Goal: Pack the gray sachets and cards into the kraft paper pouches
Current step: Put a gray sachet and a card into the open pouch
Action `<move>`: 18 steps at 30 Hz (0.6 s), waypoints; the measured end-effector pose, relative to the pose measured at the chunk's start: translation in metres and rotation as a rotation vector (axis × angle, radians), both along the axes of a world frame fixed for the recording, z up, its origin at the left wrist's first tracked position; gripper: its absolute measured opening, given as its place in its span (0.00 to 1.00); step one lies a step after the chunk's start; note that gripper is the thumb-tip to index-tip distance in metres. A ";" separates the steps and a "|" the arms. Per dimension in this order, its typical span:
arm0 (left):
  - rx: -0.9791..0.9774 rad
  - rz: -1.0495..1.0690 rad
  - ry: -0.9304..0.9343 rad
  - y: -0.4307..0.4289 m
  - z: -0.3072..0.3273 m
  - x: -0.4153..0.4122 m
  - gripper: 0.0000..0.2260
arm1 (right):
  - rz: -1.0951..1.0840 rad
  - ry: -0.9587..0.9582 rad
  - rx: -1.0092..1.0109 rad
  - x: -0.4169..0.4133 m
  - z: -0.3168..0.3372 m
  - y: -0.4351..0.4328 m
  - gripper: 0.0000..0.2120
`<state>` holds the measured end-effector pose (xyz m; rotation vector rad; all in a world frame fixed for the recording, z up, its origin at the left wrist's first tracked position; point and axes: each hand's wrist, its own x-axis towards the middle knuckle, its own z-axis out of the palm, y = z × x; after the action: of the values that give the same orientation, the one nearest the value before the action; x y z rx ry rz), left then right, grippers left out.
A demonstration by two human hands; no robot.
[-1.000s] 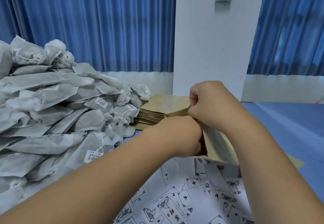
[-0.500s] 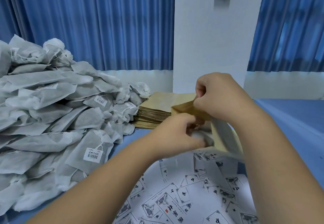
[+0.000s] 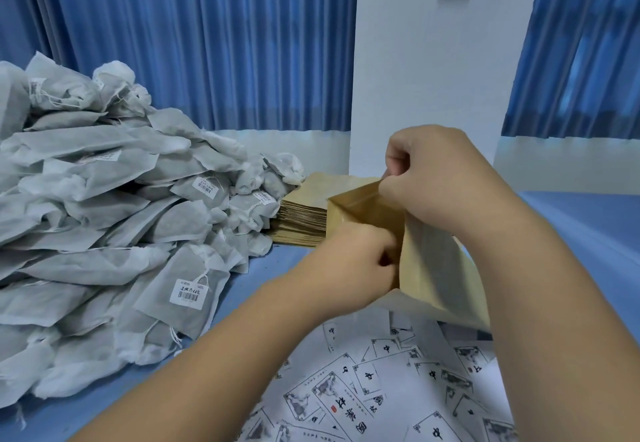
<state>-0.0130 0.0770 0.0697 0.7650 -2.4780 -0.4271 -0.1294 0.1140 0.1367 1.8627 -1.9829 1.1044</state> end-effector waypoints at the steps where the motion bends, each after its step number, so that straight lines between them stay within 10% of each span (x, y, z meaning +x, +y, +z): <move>1: -0.035 -0.011 0.097 0.001 -0.001 0.009 0.12 | 0.001 -0.004 0.013 0.000 0.000 0.000 0.07; 5: -0.203 0.358 0.262 -0.018 -0.016 0.060 0.05 | 0.023 -0.002 0.065 0.001 -0.002 -0.002 0.07; 9: -0.259 0.950 -0.315 -0.039 -0.035 0.100 0.17 | 0.044 0.003 0.113 0.004 -0.003 -0.003 0.07; 18: -0.097 1.032 -0.506 -0.058 -0.065 0.120 0.19 | 0.080 -0.019 0.156 0.006 -0.008 -0.005 0.08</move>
<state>0.1073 0.0188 0.0043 2.1087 -2.0741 0.3023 -0.1232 0.1088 0.1287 2.0321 -2.0763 1.0182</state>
